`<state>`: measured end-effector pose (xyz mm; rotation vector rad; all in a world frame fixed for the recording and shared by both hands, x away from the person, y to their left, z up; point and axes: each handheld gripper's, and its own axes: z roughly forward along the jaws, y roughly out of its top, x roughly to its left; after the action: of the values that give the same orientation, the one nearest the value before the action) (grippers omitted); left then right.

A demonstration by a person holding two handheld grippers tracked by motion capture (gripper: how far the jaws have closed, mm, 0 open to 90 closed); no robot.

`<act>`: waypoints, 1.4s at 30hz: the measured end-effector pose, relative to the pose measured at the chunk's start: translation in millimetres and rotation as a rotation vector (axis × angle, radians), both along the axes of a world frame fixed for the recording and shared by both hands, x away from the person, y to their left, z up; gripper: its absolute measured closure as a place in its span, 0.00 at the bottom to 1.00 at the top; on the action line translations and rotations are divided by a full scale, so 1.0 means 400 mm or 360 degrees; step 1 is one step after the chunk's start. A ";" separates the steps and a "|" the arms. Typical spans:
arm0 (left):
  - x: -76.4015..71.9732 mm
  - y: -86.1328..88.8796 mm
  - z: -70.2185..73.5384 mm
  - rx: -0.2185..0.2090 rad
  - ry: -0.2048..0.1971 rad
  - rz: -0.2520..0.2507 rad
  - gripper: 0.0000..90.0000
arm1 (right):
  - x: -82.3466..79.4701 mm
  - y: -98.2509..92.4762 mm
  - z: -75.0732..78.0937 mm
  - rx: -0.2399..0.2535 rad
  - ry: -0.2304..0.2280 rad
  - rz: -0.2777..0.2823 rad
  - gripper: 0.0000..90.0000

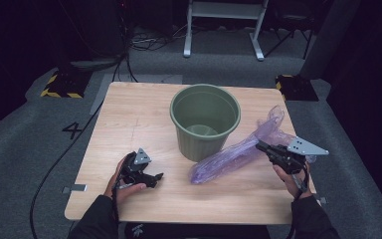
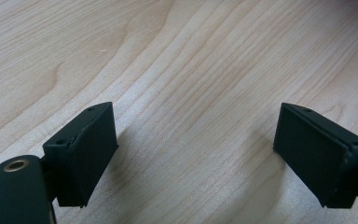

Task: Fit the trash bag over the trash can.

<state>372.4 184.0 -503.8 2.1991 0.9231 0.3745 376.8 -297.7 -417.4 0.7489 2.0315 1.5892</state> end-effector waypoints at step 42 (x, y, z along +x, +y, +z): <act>-0.005 -0.014 0.006 0.0039 -0.0023 -0.0060 0.17 | -0.026 -0.010 0.175 0.0140 -0.0244 0.0009 1.00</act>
<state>370.3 178.4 -501.2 2.2296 0.8724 0.3855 366.4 -301.6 -347.3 0.6320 1.8670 1.6937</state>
